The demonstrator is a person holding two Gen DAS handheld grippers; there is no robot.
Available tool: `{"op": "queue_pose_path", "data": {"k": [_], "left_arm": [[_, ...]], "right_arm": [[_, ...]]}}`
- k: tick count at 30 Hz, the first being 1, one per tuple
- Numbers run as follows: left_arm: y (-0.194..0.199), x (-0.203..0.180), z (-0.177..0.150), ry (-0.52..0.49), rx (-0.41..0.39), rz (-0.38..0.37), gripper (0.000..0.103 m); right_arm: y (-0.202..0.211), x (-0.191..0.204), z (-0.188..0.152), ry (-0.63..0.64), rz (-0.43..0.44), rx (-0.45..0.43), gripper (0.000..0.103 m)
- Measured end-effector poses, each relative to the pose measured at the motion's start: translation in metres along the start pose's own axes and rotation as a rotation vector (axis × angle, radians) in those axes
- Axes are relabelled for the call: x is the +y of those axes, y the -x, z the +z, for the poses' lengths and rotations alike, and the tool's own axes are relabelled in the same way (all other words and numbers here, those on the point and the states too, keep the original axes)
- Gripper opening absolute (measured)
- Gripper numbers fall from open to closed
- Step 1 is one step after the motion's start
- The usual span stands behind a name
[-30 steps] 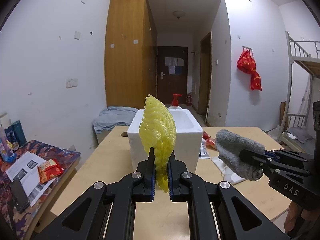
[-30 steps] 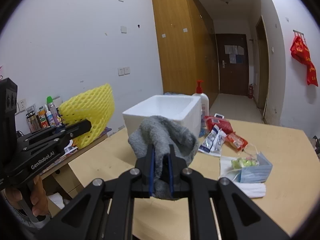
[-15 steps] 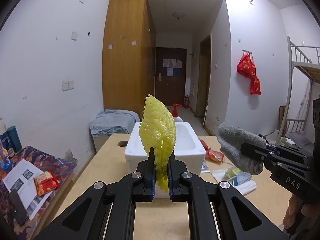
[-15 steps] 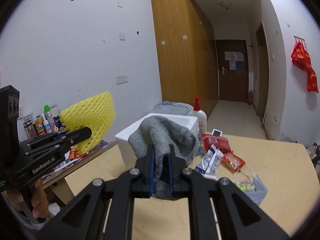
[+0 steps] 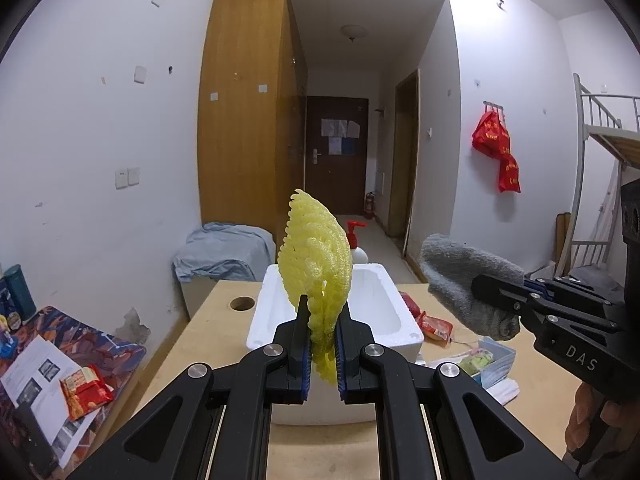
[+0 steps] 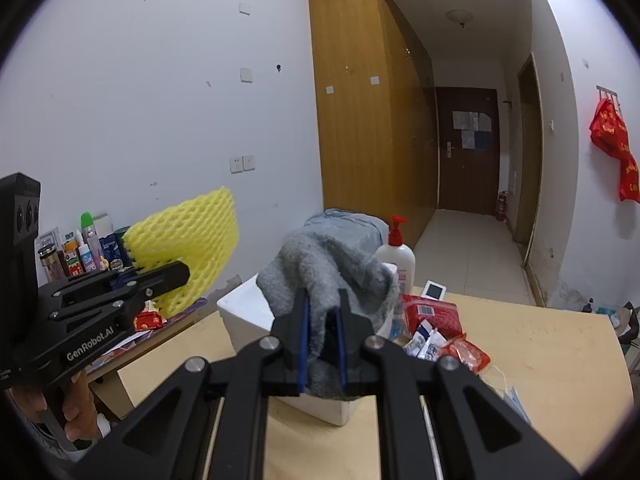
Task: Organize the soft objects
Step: 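Lift the yellow mesh sleeve and grey sock and carry both toward the white foam box, then lower the yellow mesh sleeve into the foam box and open the left tool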
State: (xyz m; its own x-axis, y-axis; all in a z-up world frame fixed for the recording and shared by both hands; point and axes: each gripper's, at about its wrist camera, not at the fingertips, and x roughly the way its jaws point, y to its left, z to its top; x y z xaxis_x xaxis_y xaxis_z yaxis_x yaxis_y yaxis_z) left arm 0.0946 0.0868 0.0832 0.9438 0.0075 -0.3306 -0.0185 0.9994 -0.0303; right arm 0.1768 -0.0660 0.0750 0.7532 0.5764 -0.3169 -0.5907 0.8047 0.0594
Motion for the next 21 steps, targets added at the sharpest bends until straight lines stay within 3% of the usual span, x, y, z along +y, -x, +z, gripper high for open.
{"op": "queue_pose_path", "data": {"k": [21], "left_arm": [[-0.07,0.009,0.016,0.017,0.114,-0.033,0.01]], "right_arm": [[-0.036,-0.005,0.009,0.003,-0.001,0.031,0.015]]}}
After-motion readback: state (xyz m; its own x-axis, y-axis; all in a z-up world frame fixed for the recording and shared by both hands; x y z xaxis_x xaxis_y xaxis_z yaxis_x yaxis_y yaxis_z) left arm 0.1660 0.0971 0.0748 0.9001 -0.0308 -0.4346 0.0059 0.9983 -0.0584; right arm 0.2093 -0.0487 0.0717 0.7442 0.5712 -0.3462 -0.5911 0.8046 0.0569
